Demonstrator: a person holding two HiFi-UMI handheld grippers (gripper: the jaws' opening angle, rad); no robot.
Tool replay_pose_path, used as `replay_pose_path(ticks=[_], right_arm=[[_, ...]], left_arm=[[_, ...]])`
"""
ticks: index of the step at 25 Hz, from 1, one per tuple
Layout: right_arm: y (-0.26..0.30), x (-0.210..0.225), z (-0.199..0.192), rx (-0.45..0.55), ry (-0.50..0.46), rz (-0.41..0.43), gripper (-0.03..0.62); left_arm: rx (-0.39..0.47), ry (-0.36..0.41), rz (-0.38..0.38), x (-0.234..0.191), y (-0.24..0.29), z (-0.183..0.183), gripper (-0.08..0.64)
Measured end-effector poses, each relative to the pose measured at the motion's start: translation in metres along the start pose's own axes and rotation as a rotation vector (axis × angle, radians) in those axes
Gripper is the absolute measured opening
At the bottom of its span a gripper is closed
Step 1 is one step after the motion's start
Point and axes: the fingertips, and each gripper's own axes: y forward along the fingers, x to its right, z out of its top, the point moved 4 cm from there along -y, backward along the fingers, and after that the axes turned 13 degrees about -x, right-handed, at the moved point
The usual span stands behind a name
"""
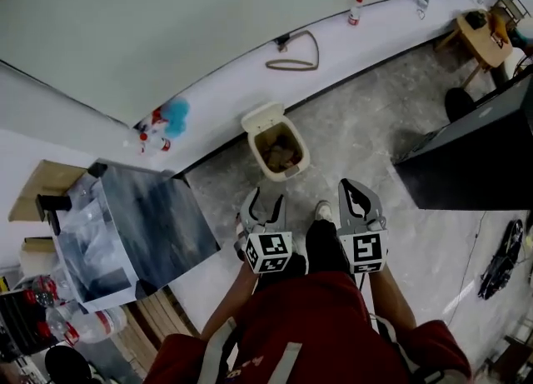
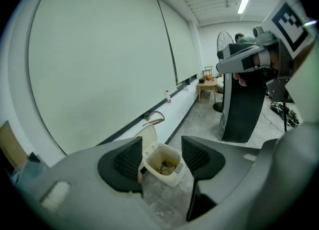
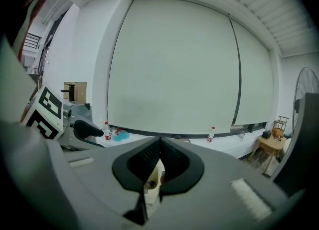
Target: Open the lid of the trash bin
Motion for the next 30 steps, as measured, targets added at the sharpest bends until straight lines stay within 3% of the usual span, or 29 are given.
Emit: replay_pose_path(ticks=[13,18,24,30], right_arm=[[-0.080,-0.004,0.091,0.270,0.023,-0.099,-0.002],[-0.108,-0.003,0.119,0.338,0.137,-0.035,-0.002],[-0.136,-0.008,0.152,0.438,0.097,-0.073,-0.002],[-0.144,-0.010,0.156,0.456,0.077,-0.076,-0.001]], left_arm=[[0.334,-0.095,0.094,-0.045,-0.113,0.063,0.241],[0.449,-0.145,0.108,-0.062,-0.153,0.086,0.236],[0.610,-0.227,0.106,-0.074,-0.199,0.106,0.222],[0.669,-0.248,0.122,-0.082,-0.227,0.116,0.206]])
